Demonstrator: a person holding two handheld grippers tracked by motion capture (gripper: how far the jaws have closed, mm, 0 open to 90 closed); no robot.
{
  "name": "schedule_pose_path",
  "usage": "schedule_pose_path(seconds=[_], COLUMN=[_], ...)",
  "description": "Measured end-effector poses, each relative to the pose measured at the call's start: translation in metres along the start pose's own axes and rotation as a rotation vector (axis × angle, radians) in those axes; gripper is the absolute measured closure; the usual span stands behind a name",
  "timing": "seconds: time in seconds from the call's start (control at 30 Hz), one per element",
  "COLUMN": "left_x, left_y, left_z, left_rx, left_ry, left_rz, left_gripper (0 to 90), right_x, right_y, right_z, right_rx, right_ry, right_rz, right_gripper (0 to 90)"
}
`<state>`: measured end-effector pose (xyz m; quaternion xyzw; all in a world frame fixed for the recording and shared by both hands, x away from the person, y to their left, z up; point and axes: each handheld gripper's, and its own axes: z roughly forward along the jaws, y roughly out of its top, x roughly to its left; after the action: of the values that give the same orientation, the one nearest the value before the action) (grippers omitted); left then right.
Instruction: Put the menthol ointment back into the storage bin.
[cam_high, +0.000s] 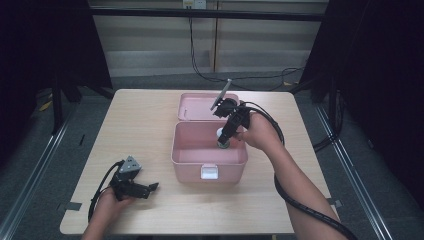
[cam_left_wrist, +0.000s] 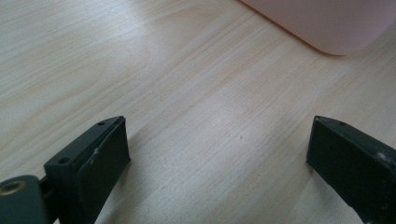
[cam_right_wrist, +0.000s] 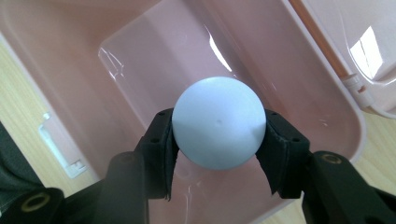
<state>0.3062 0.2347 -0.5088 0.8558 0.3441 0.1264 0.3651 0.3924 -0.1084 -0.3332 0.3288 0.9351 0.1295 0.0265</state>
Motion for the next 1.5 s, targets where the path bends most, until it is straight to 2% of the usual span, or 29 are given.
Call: schedule_pose_path(seconds=[0.43,0.57,0.73,1.17,1.33,1.5], left_x=[0.000,0.000,0.000,0.000,0.000,0.000], left_y=[0.000,0.000,0.000,0.000,0.000,0.000], left_z=[0.000,0.000,0.000,0.000,0.000,0.000], left_rx=[-0.002,0.000,-0.001,0.001,0.000,0.001], left_ry=[0.003,0.003,0.003,0.002,0.001,0.003], left_rz=[-0.001,-0.002,0.000,0.002,0.002,0.003], left_gripper=[5.4,5.4,5.4,5.4,5.4,5.4], right_x=[-0.003,-0.004,-0.005,-0.009,-0.013,-0.016], right_y=[0.004,0.006,0.009,0.011,0.009,0.009], right_z=[0.016,0.022,0.030,0.041,0.047,0.051], right_rx=[0.005,0.010,0.017,0.025,0.024,0.022], right_ry=[-0.010,-0.030,-0.025,-0.042,-0.036,-0.040], right_rz=[0.027,0.034,0.044,0.050,0.082,0.094], right_gripper=[50.8,50.9,50.8,50.8,50.8,50.8])
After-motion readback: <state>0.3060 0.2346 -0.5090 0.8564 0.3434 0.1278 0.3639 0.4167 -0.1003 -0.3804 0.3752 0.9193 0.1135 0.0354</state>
